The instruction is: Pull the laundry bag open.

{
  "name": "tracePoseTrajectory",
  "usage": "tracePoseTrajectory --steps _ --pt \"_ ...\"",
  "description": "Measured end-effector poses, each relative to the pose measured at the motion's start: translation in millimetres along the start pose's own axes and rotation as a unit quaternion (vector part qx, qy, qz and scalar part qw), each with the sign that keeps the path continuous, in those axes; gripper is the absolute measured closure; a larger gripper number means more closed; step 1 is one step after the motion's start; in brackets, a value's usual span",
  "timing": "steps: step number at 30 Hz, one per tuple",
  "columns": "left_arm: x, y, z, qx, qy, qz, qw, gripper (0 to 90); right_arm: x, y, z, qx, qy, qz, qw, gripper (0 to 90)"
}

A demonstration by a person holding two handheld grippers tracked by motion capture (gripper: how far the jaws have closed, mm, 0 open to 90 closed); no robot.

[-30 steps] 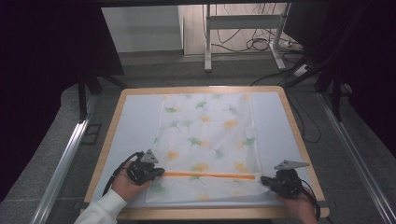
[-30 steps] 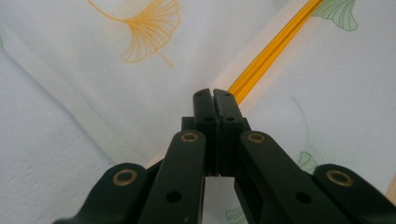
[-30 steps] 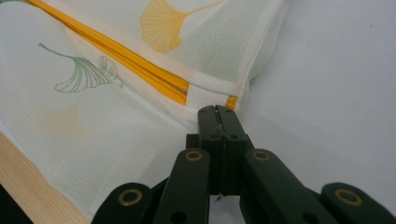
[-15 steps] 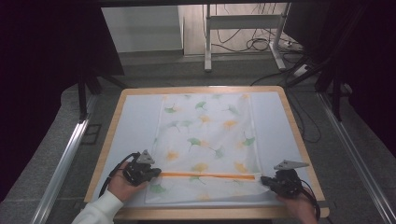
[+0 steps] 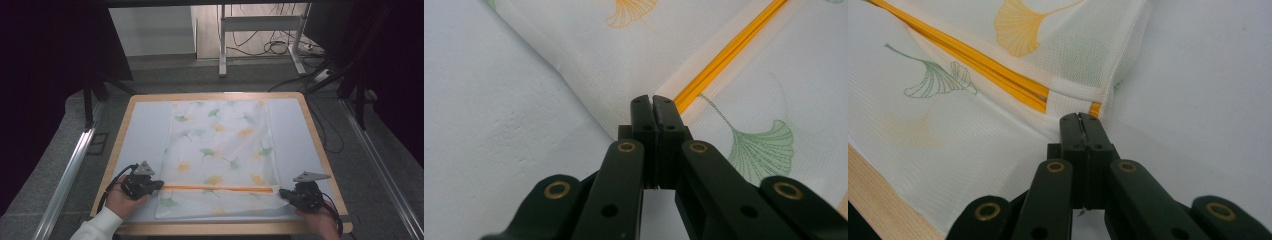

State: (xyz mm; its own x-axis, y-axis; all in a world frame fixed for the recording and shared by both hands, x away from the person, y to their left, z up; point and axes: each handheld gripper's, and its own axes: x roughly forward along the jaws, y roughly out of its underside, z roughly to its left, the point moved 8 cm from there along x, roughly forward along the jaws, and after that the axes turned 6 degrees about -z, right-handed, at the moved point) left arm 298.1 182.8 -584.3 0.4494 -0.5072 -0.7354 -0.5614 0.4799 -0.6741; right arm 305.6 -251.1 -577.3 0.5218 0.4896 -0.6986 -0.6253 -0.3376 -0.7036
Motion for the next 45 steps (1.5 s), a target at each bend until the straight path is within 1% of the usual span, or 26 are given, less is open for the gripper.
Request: tracePoseTrajectory --steps 4,8,13,15,16,19,21,22,24,26,28,30,32,35,38,40,44,45 --pt "1.5 -0.2 0.3 -0.004 0.000 -0.003 1.0000 90.0 0.0 0.0 0.0 0.000 0.000 -0.001 1.0000 90.0" --pt "3.0 -0.6 -0.9 -0.003 -0.004 -0.005 1.0000 90.0 -0.1 -0.1 0.1 0.000 0.002 -0.001 1.0000 89.9" --pt "5.1 -1.8 -2.0 -0.002 -0.002 -0.008 1.0000 90.0 -0.6 -0.4 0.7 0.000 0.006 0.000 1.0000 89.7" --pt "5.5 -2.4 -2.1 0.000 0.001 -0.010 0.9999 90.0 -1.0 -0.6 0.4 0.003 0.009 -0.004 1.0000 89.6" --pt "5.8 -2.4 -2.0 0.001 0.002 -0.011 0.9999 89.9 -2.1 -0.7 0.5 0.007 0.009 -0.004 0.9999 89.6" --pt "5.9 -3.3 -2.3 -0.002 0.005 -0.019 0.9998 88.3 -6.9 -3.6 0.8 0.018 0.003 -0.022 0.9996 89.3" --pt "5.4 -5.1 -2.1 -0.007 0.001 -0.035 0.9994 83.9 -8.7 -6.8 0.9 0.017 0.001 -0.036 0.9992 85.7" --pt "4.4 -6.5 -2.2 -0.011 -0.001 -0.046 0.9989 80.1 -8.9 -8.2 2.1 0.017 -0.002 -0.040 0.9991 84.0" --pt "1.1 -9.1 -2.8 -0.018 0.000 -0.063 0.9979 75.7 -8.4 -10.6 4.5 0.012 -0.006 -0.043 0.9990 82.1" --pt "-2.3 -12.5 -2.5 -0.028 -0.004 -0.076 0.9967 69.4 -7.7 -12.8 6.7 0.009 -0.009 -0.047 0.9988 77.7" --pt "-4.9 -16.4 -0.1 -0.036 -0.010 -0.088 0.9954 63.1 -7.3 -15.1 7.2 0.002 -0.006 -0.054 0.9985 74.8" --pt "-7.1 -19.3 3.6 -0.044 -0.020 -0.100 0.9938 61.0 -7.6 -17.9 6.4 0.001 -0.006 -0.060 0.9982 71.4" --pt "-8.6 -20.9 7.5 -0.054 -0.026 -0.106 0.9926 58.5 -7.1 -22.0 4.2 0.002 -0.005 -0.067 0.9977 66.3" --pt "-10.4 -21.2 15.4 -0.073 -0.043 -0.111 0.9902 54.4 -5.6 -32.7 -2.8 0.007 -0.004 -0.080 0.9967 59.0" --pt "-10.9 -21.3 25.2 -0.092 -0.057 -0.114 0.9876 52.8 -0.6 -44.3 -13.9 0.018 -0.002 -0.089 0.9958 55.9" --pt "-11.1 -21.5 33.3 -0.100 -0.068 -0.113 0.9862 51.7 4.7 -51.4 -21.9 0.021 0.003 -0.091 0.9956 53.3" --pt "-9.7 -21.9 48.7 -0.119 -0.084 -0.117 0.9823 52.4 15.4 -65.3 -37.5 0.022 0.024 -0.096 0.9949 49.8" --pt "-9.1 -21.1 51.3 -0.120 -0.088 -0.116 0.9820 52.4 17.2 -67.9 -41.1 0.024 0.026 -0.097 0.9946 48.4"
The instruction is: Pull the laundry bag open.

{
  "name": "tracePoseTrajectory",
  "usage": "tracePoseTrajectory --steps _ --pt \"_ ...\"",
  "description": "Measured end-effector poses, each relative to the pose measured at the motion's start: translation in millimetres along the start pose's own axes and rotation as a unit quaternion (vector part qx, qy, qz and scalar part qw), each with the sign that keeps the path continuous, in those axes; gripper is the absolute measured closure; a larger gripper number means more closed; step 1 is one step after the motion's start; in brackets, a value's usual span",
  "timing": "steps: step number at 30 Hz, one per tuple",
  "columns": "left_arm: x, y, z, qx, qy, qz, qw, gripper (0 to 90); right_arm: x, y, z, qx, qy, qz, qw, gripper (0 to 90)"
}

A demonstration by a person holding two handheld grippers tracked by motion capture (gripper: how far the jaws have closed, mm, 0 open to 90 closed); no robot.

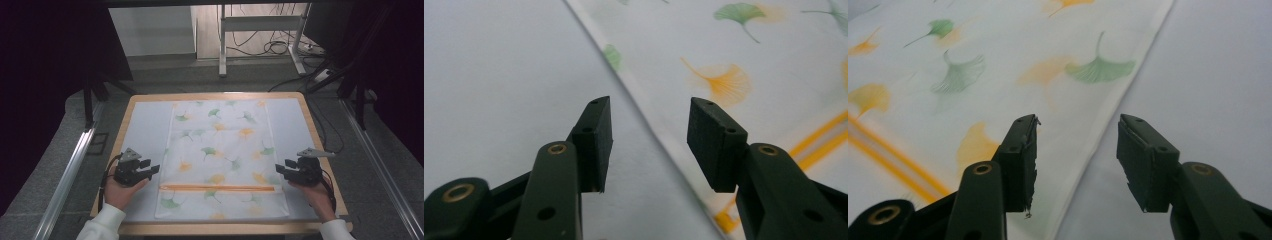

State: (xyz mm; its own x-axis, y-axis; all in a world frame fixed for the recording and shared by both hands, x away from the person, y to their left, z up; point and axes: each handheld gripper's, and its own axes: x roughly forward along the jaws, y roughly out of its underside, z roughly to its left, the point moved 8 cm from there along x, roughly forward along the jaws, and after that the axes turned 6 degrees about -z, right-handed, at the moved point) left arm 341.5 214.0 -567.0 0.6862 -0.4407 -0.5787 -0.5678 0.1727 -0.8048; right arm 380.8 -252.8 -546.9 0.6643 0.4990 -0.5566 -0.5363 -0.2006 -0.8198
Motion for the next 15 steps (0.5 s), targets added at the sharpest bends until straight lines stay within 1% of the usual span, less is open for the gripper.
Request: tracePoseTrajectory --steps 3,6,9,12,14,15 --pt "2.0 5.5 4.1 0.005 -0.007 0.007 0.9999 52.3 2.6 -1.1 -6.6 0.005 0.007 -0.002 1.0000 46.6" --pt "1.9 10.5 3.8 0.012 -0.010 0.014 0.9998 52.3 0.2 1.6 -7.0 0.002 0.009 -0.004 1.0000 45.6" --pt "0.1 10.5 1.6 0.015 -0.009 0.011 0.9998 52.1 -2.3 4.5 -4.9 -0.012 0.011 -0.003 0.9999 44.2" --pt "-0.2 10.3 1.4 0.018 -0.011 0.008 0.9998 50.2 -4.0 5.8 -3.5 -0.015 0.011 -0.007 0.9998 42.0" --pt "-0.1 11.1 2.0 0.014 -0.011 0.009 0.9998 49.9 -5.3 5.4 -4.3 -0.016 0.013 -0.011 0.9997 41.7" --pt "-0.1 11.3 2.8 0.015 -0.011 0.009 0.9998 49.9 -5.8 4.9 -4.9 -0.014 0.014 -0.014 0.9997 41.3"
